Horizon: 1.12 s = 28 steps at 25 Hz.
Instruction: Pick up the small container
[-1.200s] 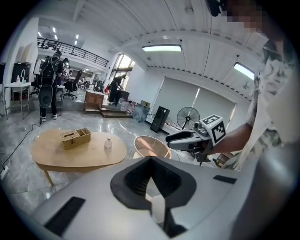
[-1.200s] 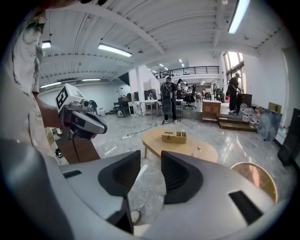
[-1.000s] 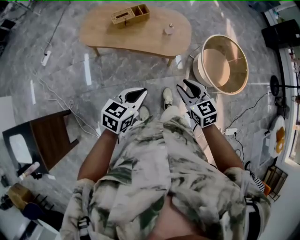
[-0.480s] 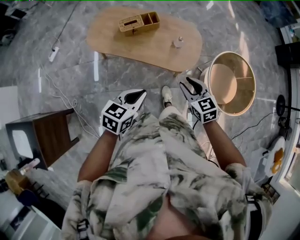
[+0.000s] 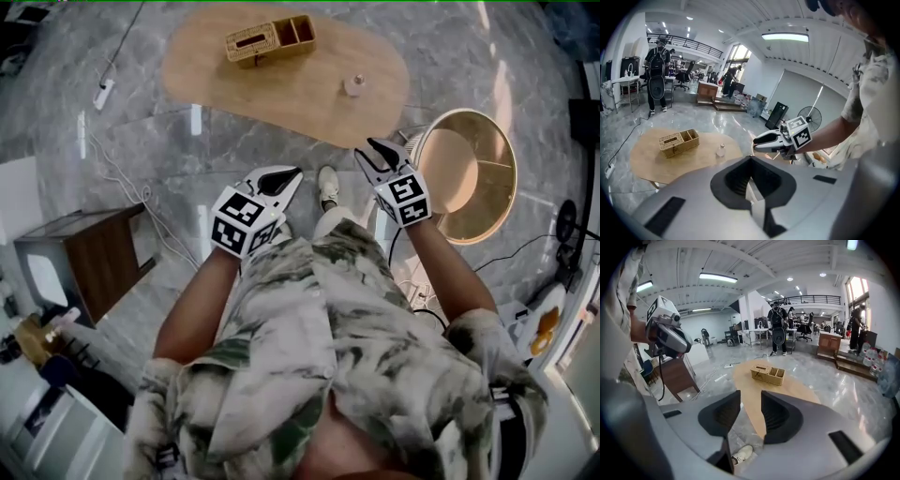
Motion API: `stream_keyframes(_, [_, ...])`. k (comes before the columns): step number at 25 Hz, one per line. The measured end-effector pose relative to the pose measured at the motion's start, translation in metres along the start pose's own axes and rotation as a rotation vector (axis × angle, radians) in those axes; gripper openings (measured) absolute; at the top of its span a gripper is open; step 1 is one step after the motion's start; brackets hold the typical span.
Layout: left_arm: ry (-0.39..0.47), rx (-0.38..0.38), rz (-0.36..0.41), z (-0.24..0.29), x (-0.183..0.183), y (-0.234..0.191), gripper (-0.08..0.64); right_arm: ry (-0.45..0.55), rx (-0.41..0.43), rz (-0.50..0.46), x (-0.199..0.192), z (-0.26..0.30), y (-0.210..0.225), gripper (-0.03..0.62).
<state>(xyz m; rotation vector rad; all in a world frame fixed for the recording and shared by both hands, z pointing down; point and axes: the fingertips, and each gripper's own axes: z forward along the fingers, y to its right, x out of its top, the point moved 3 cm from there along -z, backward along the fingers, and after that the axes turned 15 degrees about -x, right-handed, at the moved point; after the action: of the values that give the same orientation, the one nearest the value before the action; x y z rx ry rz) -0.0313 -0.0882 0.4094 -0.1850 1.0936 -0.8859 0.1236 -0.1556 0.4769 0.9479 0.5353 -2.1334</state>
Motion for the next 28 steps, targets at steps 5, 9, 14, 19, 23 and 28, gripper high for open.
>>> stream_keyframes(5, [-0.033, 0.002, -0.029, 0.039, 0.012, -0.026, 0.021, -0.040, 0.008, -0.001, -0.022, 0.056, 0.039, 0.156])
stream_keyframes(9, [-0.051, 0.009, -0.059, 0.064, 0.020, -0.041, 0.021, -0.069, 0.011, -0.012, -0.035, 0.093, 0.068, 0.158])
stream_keyframes(14, [-0.065, 0.014, -0.096, 0.092, 0.023, -0.065, 0.021, -0.107, 0.008, -0.027, -0.055, 0.145, 0.102, 0.160])
stream_keyframes(19, [-0.071, 0.014, -0.131, 0.115, 0.024, -0.085, 0.021, -0.151, 0.006, -0.037, -0.079, 0.195, 0.128, 0.173])
stream_keyframes(23, [-0.078, 0.018, -0.152, 0.128, 0.024, -0.100, 0.021, -0.182, -0.009, -0.030, -0.098, 0.231, 0.141, 0.186])
stream_keyframes(28, [-0.072, 0.017, -0.183, 0.142, 0.021, -0.113, 0.021, -0.204, -0.025, -0.005, -0.114, 0.270, 0.152, 0.200])
